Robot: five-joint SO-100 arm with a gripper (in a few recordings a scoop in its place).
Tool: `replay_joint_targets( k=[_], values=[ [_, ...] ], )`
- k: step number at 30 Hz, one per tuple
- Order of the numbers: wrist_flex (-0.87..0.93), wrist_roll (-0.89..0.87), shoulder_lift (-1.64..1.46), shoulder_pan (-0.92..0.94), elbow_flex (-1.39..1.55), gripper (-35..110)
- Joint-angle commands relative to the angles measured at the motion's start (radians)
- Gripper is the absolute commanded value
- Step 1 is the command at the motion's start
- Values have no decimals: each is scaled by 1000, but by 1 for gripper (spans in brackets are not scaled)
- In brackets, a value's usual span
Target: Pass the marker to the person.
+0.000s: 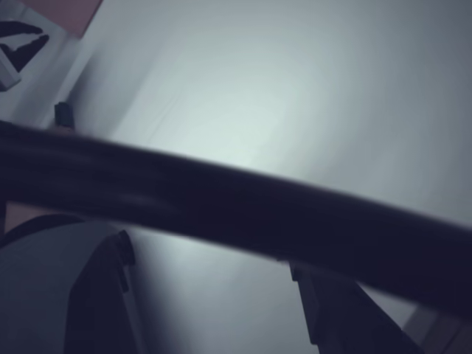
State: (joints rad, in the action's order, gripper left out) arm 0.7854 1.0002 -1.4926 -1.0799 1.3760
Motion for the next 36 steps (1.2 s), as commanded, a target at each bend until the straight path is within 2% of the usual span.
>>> replay_joint_targets(
  k=[1, 11, 36],
  values=[
    [21, 28, -91, -2, -21, 44],
    [201, 57, -87, 8, -38, 44],
    [219, 78, -84, 14, -83, 44]
  ],
)
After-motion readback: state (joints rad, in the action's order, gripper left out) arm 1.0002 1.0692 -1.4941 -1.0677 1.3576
